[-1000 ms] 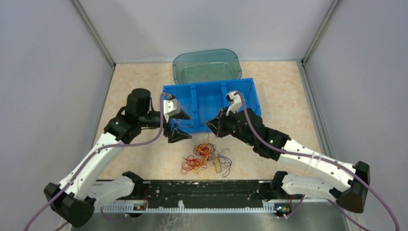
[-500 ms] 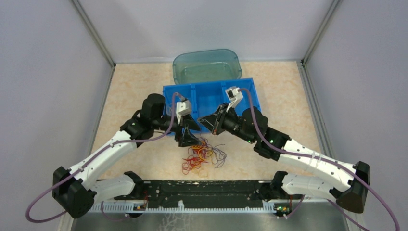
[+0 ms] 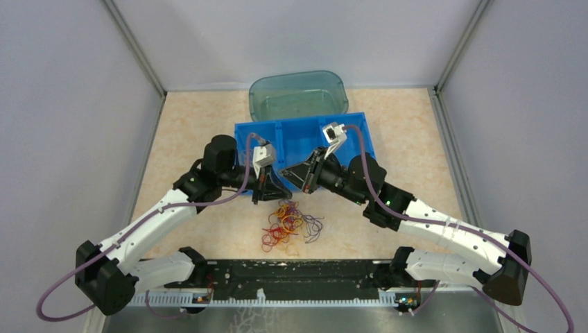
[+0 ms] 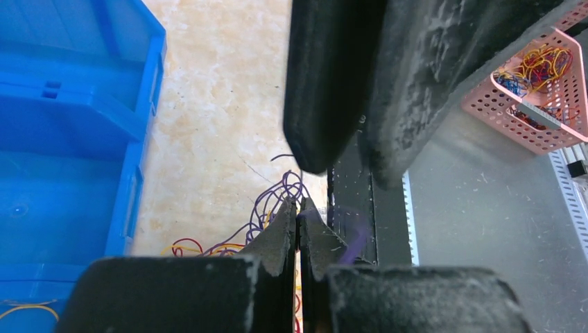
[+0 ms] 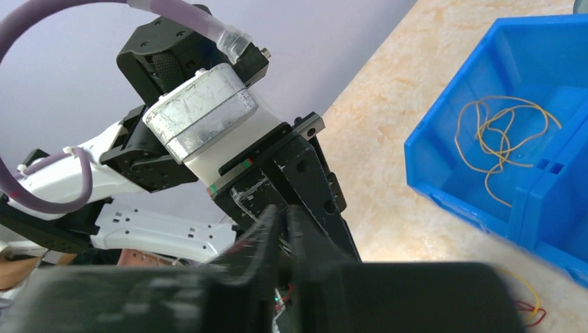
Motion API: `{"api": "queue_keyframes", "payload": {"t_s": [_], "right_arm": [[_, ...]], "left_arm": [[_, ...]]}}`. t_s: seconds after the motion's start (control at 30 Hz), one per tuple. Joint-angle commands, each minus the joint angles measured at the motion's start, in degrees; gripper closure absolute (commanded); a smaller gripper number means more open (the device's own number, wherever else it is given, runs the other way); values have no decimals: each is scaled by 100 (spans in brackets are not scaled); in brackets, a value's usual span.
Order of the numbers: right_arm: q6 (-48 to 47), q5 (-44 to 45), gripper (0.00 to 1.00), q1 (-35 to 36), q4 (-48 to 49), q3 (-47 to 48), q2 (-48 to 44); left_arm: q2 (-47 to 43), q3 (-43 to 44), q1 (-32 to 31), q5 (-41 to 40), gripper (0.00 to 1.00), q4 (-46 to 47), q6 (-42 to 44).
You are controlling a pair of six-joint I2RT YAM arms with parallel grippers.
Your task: Untangle the cables
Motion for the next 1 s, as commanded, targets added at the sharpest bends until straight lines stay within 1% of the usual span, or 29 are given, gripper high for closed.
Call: {"api": "queue_keyframes", "payload": {"t_s": [0.0,0.03,0.07,0.1,0.13,0.23,0.33,0.43,0.6,0.8,0.87,0.97], "right_arm": [[-125,108,67,-41,305,-78,-338],[-239,151,55,-45,284,-230,-486],[-381,204,47,-45,252,-430,-666],[-497,332,41,-43,184,-653,-906],[-567,463,36,-45,145,-920,-1244],[-857,577,30,-54,135,-1600,-1996],[-1325,191,28,-54,375,-2066,-2499],[-1663,-19,27,-54,730,-2265,-2535],[-2371,-620,28,-50,1294,-1943,-1734],[-2846,-1309,36,-45,1728,-1256,-711],[-2882,-1348,40,-25,1862,-1152,-405],[-2868,-1219,43,-3,2403,-1258,-194]], "left_arm": [[-117,305,-29,92,100,-396,381],[-105,405,-26,83,100,-449,408],[-96,528,-25,91,100,-532,444],[-83,641,-25,89,100,-608,483],[-75,760,-25,98,100,-695,514],[-94,1052,-25,98,100,-871,574],[-125,1180,-34,78,100,-921,538],[-113,1292,-34,129,100,-953,343],[-134,1453,-69,181,100,-993,205],[-73,1831,-74,264,100,-1164,178],[-66,1926,-71,305,100,-1146,87],[-35,2076,-77,417,100,-1160,-73]]}}
